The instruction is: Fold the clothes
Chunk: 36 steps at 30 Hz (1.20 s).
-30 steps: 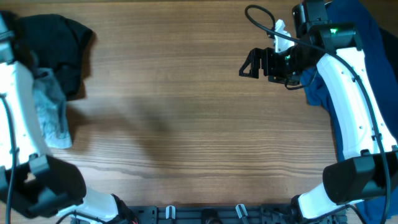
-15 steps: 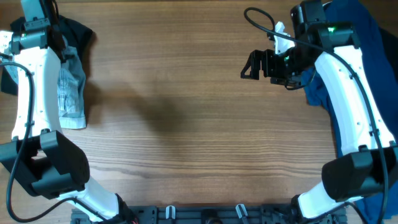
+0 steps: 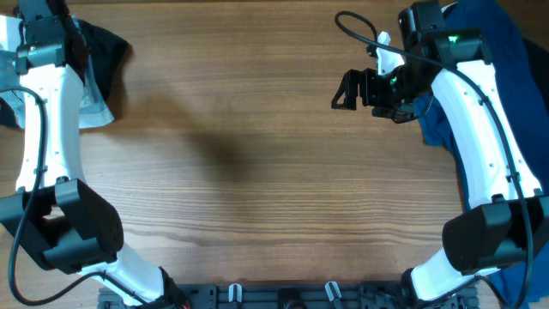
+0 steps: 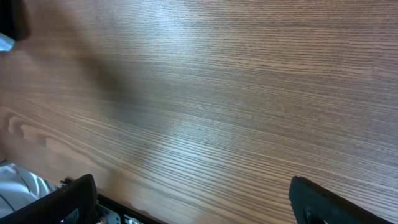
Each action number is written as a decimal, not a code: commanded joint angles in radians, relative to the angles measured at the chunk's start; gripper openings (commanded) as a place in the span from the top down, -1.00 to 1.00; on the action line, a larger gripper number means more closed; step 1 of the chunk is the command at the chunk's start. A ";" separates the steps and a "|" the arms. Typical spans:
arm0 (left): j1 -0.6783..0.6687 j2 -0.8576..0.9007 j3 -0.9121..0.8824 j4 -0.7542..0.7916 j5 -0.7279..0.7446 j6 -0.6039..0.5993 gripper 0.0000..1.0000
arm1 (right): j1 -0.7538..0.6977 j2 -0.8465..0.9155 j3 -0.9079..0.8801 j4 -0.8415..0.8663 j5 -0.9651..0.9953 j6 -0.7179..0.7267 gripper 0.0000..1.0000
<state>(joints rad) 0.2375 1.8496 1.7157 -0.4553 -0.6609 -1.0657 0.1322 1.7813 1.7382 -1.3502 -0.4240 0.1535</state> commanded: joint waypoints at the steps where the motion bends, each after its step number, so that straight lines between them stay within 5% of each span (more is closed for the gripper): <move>1: 0.023 0.032 0.022 0.020 -0.062 0.067 0.92 | 0.006 0.016 0.016 -0.008 0.013 0.006 -0.99; 9: 0.025 0.145 0.022 0.010 -0.053 0.064 0.92 | 0.006 0.016 0.016 -0.008 0.013 0.020 -0.99; 19: 0.025 0.317 0.022 0.189 0.123 0.123 0.92 | 0.006 0.016 0.016 -0.010 0.013 0.033 -1.00; 20: 0.025 0.335 0.022 0.229 0.148 0.158 0.74 | 0.006 0.016 0.016 -0.014 0.013 0.033 -1.00; 21: 0.025 0.356 0.022 0.271 0.188 0.196 -0.99 | 0.006 0.016 0.016 -0.021 0.013 0.034 -0.99; 28: 0.026 0.415 0.022 0.313 0.360 0.208 -0.99 | 0.006 0.016 0.016 -0.049 0.013 0.032 -1.00; 36: -0.055 0.410 0.175 0.366 0.572 0.402 -0.99 | 0.006 0.016 0.016 -0.045 0.013 0.031 -0.99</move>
<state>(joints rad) 0.2340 2.2520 1.7905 -0.0986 -0.1940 -0.7979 0.1322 1.7813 1.7382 -1.3952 -0.4210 0.1795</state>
